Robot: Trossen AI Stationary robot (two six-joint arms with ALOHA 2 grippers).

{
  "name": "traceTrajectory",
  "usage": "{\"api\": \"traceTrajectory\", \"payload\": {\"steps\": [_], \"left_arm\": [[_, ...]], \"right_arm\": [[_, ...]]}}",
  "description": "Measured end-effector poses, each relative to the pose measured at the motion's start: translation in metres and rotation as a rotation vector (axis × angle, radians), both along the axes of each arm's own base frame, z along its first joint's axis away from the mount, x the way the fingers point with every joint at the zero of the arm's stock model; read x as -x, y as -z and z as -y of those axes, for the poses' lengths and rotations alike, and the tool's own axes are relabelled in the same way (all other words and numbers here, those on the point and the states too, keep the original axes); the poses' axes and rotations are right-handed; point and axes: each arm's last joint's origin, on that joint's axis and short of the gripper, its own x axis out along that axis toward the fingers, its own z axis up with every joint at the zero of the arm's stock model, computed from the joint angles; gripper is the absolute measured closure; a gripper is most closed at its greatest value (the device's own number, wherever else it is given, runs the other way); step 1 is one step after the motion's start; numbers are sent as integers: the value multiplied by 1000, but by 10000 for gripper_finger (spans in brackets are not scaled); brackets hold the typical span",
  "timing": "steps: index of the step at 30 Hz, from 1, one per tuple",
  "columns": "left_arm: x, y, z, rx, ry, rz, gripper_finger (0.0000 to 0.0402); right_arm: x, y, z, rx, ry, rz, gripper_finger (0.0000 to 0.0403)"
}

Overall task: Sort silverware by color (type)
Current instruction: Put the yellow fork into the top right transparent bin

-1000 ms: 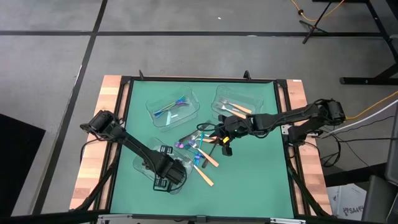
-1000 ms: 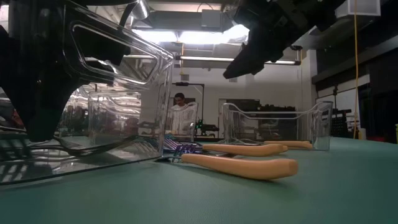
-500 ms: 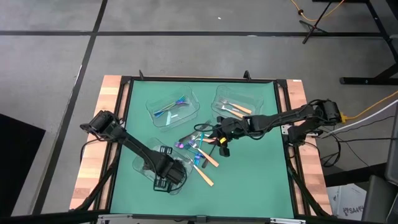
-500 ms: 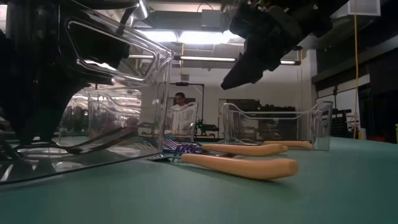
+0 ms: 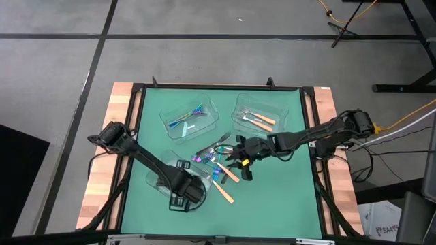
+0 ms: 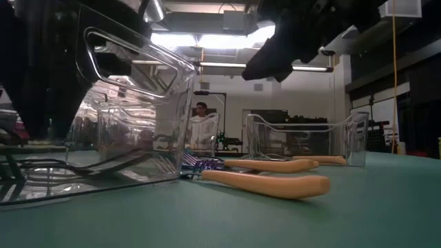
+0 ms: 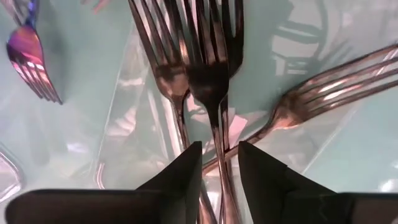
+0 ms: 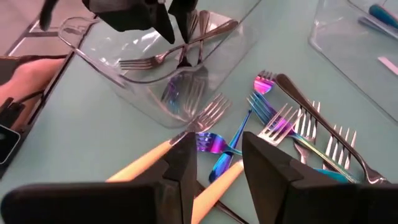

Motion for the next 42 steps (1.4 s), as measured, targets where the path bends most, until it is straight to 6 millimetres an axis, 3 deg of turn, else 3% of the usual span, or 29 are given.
{"api": "traceTrajectory", "payload": {"steps": [12, 23, 31, 37, 42], "left_arm": [[-3, -26, 6, 1, 9, -12, 306], [-2, -50, 10, -14, 28, -34, 306], [-7, -66, 12, -18, 84, 7, 306], [-8, -68, 10, -42, 78, 30, 306], [-10, -68, 9, -38, 63, 39, 306]], "right_arm": [[3, -1, -17, 18, -21, 20, 288], [2, -4, -21, -93, 69, 27, 288], [6, -6, -39, -27, 154, 78, 288], [3, 7, -43, -8, 235, 53, 288], [-3, 29, -45, -14, 279, -16, 288]]}}
